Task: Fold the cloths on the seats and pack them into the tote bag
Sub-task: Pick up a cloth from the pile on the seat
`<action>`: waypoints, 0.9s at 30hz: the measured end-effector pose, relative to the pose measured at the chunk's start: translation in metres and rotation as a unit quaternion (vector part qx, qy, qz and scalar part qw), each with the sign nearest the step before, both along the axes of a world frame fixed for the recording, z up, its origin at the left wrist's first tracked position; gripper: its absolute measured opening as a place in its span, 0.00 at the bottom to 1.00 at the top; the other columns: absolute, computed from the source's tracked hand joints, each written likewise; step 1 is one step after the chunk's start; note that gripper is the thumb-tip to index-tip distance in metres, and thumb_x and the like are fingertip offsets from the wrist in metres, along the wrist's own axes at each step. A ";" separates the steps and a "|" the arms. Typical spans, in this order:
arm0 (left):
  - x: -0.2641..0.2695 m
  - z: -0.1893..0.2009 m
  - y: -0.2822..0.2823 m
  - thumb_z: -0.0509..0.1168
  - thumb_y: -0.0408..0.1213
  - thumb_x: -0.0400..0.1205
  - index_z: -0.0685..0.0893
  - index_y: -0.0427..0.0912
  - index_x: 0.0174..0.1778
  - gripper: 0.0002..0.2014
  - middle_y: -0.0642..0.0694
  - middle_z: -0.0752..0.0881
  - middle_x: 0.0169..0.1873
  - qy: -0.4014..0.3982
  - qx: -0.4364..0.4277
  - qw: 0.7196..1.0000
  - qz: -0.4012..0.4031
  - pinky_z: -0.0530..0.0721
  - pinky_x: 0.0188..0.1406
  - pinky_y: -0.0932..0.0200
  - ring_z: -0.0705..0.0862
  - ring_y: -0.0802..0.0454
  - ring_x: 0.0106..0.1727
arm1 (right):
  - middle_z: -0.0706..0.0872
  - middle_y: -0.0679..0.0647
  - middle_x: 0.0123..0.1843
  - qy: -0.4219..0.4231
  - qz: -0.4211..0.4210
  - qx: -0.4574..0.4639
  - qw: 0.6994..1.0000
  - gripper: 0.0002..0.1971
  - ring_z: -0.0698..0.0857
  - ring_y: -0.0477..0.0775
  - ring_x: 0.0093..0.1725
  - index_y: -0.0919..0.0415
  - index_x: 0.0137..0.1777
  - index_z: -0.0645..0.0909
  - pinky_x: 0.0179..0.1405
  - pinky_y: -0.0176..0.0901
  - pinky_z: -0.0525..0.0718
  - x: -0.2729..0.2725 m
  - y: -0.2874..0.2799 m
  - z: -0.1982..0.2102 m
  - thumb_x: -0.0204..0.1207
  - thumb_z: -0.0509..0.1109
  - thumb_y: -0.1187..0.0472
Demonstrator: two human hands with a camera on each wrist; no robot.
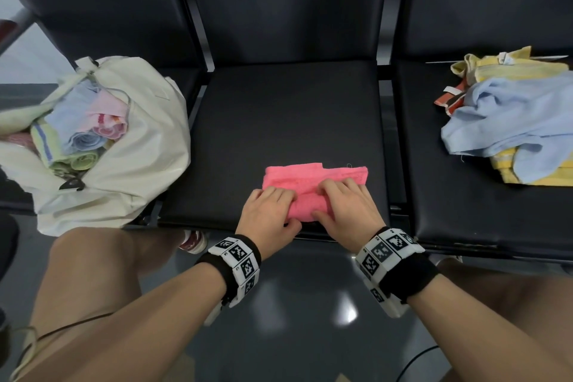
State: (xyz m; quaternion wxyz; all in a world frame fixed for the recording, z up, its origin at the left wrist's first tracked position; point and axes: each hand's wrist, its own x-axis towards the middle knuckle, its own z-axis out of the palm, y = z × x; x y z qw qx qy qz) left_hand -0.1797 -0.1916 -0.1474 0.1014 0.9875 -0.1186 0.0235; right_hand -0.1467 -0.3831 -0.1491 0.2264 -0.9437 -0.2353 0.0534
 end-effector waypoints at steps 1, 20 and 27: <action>0.000 0.000 0.000 0.58 0.50 0.68 0.85 0.45 0.49 0.20 0.52 0.87 0.40 0.006 -0.001 1.000 0.002 0.69 0.50 0.56 0.85 0.48 0.44 | 0.85 0.46 0.56 -0.005 -0.001 -0.002 1.000 0.17 0.77 0.54 0.58 0.52 0.60 0.76 0.62 0.50 0.70 -0.001 0.000 0.000 0.75 0.69 0.46; -0.008 -0.001 0.002 0.70 0.48 0.68 0.82 0.42 0.57 0.23 0.47 0.82 0.55 -0.077 -0.002 0.997 -0.009 0.74 0.59 0.46 0.79 0.46 0.58 | 0.83 0.52 0.57 -0.008 0.007 -0.063 0.998 0.19 0.79 0.58 0.60 0.51 0.65 0.81 0.68 0.57 0.70 -0.001 0.000 0.006 0.80 0.65 0.44; -0.001 0.006 -0.001 0.65 0.50 0.67 0.84 0.45 0.52 0.20 0.51 0.84 0.48 -0.001 0.051 0.999 0.002 0.75 0.55 0.49 0.81 0.47 0.52 | 0.79 0.51 0.53 -0.034 -0.013 -0.025 0.999 0.23 0.77 0.57 0.54 0.54 0.55 0.86 0.57 0.56 0.76 -0.003 0.001 0.004 0.76 0.59 0.40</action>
